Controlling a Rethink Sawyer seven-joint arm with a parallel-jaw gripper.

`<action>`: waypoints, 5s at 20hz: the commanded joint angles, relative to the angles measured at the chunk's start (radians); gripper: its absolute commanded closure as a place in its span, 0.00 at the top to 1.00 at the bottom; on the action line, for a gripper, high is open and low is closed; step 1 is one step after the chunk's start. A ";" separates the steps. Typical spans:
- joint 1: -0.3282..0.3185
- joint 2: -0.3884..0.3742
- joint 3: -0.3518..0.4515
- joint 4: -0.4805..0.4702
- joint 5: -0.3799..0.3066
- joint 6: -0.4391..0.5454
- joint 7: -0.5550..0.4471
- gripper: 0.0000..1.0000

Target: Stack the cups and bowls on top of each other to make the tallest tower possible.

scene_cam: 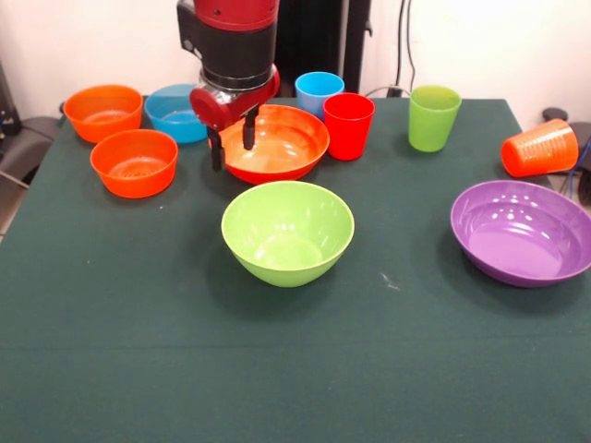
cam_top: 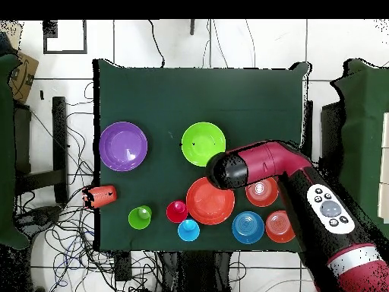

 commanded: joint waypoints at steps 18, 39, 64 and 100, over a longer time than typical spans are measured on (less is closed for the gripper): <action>0.128 0.138 -0.124 -0.190 -0.033 0.124 -0.055 1.00; 0.109 0.092 -0.134 -0.138 -0.008 0.108 -0.074 1.00; 0.067 0.019 -0.084 -0.139 0.071 0.187 -0.155 1.00; 0.059 0.015 -0.120 -0.032 -0.006 0.041 -0.058 1.00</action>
